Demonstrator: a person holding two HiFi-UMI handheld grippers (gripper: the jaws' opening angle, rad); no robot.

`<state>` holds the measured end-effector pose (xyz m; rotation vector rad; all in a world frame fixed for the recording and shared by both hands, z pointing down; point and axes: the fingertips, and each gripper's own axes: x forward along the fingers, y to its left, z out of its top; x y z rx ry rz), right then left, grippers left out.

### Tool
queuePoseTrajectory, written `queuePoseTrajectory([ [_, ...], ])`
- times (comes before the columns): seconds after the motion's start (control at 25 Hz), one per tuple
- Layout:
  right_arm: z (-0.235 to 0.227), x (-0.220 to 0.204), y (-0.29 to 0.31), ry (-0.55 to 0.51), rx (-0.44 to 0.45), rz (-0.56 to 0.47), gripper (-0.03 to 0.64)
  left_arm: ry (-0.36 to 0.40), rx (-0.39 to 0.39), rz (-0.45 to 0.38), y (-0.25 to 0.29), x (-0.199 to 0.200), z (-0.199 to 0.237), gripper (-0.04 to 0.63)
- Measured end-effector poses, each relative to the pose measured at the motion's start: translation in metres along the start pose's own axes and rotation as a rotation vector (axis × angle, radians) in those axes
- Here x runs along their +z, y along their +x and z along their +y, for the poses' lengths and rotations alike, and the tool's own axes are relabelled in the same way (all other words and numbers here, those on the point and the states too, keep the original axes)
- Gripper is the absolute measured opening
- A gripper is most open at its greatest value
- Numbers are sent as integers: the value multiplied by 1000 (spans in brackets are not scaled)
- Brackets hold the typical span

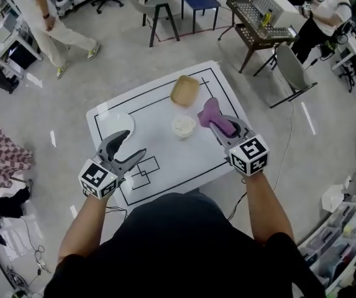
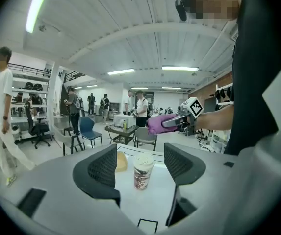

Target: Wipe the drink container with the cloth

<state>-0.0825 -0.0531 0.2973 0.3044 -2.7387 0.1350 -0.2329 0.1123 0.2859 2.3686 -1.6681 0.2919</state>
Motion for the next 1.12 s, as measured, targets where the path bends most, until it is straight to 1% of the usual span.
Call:
queuePoseTrajectory([
  [0.12,13,2,-10,38,-34,-8,87,-43,20,-6,-23,-6,-2,318],
  [0.24,27,5,-18,74,-57,-24,87,-75,21,-17,-40,-10,-6,304],
  [0.36,43,10,-26,77,-76,-38,87,-94,14,-40,-52,-12,-7,290],
  [0.56,68,21,-42,64,-118,-82,86,-108,15,-56,-71,-14,-7,270],
  [0.64,78,23,-47,42,-142,-76,86,-108,6,-54,-77,-17,-6,263],
  [0.72,89,23,-50,-6,-164,-51,86,-106,-4,-50,-83,-20,-6,253],
  [0.8,101,23,-51,-42,-167,-33,87,-106,-13,-49,-88,-20,-6,244],
  [0.88,111,24,-50,-58,-163,-26,87,-108,-20,-51,-93,-22,-5,235],
  [1.12,130,22,-45,-61,-158,-12,86,-113,-38,-52,-102,-23,-2,211],
])
